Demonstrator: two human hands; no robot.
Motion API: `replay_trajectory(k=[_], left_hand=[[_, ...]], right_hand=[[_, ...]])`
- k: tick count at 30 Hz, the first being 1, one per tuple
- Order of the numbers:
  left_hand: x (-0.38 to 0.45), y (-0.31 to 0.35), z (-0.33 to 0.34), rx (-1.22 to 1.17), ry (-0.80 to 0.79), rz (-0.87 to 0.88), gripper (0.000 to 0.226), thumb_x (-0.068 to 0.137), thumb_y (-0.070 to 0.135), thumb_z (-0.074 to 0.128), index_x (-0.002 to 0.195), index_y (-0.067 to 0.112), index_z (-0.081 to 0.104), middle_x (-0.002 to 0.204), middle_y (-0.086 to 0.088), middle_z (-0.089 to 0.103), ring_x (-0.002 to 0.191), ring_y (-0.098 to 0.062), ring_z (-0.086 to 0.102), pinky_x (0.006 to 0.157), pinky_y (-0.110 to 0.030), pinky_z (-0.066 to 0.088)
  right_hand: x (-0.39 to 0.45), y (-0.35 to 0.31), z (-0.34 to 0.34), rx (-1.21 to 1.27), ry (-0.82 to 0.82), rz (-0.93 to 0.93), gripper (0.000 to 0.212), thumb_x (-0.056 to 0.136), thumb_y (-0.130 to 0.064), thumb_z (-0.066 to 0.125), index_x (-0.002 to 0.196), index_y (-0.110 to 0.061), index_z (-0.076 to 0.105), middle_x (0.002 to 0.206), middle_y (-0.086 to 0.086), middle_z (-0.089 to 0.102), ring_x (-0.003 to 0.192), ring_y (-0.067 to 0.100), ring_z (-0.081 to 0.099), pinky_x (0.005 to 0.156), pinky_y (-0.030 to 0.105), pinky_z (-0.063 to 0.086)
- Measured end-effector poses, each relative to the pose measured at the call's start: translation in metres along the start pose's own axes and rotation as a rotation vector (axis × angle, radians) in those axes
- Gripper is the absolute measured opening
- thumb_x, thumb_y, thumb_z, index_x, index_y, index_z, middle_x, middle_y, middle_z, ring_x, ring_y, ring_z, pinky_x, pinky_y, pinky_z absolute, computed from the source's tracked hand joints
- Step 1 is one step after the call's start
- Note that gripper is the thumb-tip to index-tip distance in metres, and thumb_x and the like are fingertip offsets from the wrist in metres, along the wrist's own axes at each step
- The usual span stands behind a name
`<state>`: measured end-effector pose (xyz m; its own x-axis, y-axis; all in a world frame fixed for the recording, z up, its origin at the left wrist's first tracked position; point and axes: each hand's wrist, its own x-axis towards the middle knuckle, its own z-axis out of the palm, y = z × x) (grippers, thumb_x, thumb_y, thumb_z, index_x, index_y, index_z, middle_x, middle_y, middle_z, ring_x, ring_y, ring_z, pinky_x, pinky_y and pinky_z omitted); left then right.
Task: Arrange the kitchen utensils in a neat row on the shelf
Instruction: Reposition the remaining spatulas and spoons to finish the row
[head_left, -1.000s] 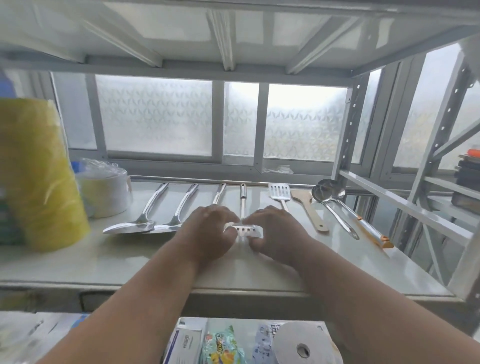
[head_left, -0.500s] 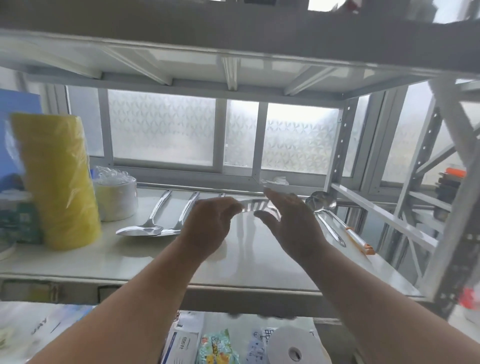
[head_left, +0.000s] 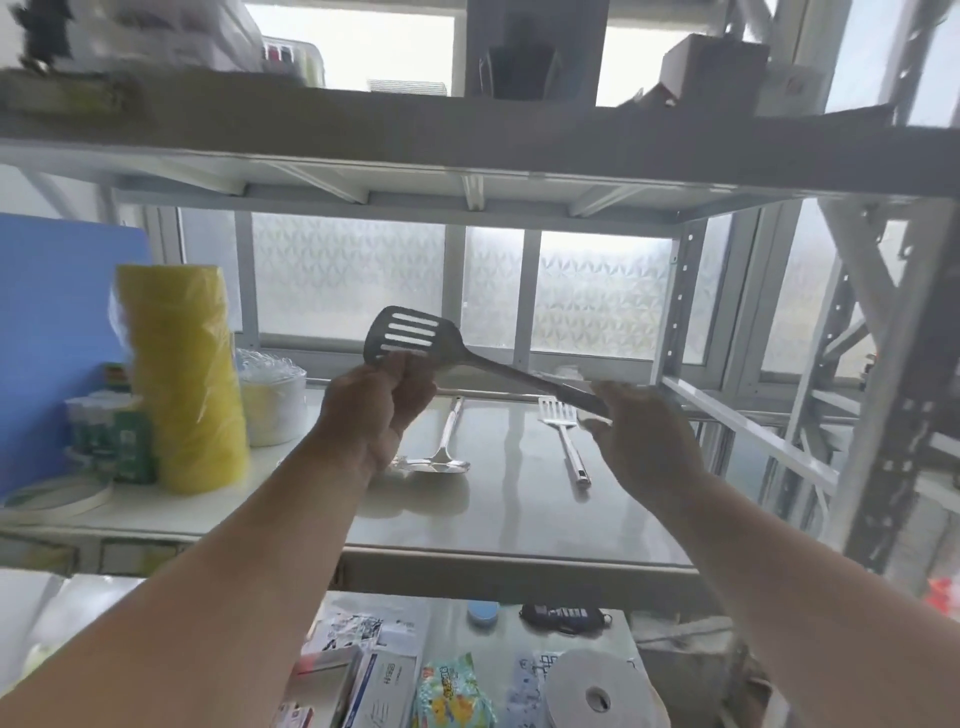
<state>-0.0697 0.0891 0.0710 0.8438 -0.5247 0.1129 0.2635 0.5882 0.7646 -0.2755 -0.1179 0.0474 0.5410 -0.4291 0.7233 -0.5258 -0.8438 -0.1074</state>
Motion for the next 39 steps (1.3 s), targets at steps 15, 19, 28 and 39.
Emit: replay_trajectory(k=[15,19,28,39], left_hand=[[-0.017,-0.076,0.021,0.798,-0.269,0.027,0.029,0.085,0.036,0.087,0.109,0.021,0.082,0.101,0.001,0.083,0.098,-0.022,0.079,0.100,-0.048,0.061],[-0.015,-0.092,0.011,0.995,-0.349,0.052,0.011,0.094,0.037,0.075,0.103,0.034,0.081,0.109,0.014,0.079,0.109,-0.013,0.073,0.105,-0.040,0.056],[-0.005,-0.099,0.000,1.540,-0.613,0.110,0.029,0.087,0.045,0.051,0.098,0.044,0.078,0.099,0.016,0.077,0.107,-0.017,0.071,0.102,-0.044,0.054],[0.010,-0.112,-0.001,1.693,-0.688,0.031,0.043,0.113,0.036,0.040,0.153,0.038,0.054,0.170,0.020,0.033,0.157,-0.016,0.033,0.129,-0.042,0.022]], right_hand=[[-0.046,-0.086,0.016,1.154,-0.442,0.680,0.047,0.104,-0.039,0.058,0.103,0.007,0.061,0.084,0.022,0.069,0.057,0.029,0.071,0.048,0.031,0.054],[-0.044,-0.084,0.027,1.137,-0.450,0.726,0.045,0.106,-0.035,0.051,0.100,0.008,0.063,0.076,0.022,0.071,0.052,0.028,0.064,0.046,0.030,0.046],[-0.041,-0.062,0.021,0.471,-0.632,0.238,0.037,0.093,-0.054,0.061,0.104,-0.021,0.074,0.101,-0.002,0.074,0.087,0.018,0.067,0.072,0.029,0.051],[-0.060,-0.043,0.050,0.255,-0.435,-0.133,0.055,0.089,-0.052,0.060,0.141,-0.038,0.055,0.135,-0.011,0.062,0.128,0.017,0.048,0.108,0.040,0.037]])
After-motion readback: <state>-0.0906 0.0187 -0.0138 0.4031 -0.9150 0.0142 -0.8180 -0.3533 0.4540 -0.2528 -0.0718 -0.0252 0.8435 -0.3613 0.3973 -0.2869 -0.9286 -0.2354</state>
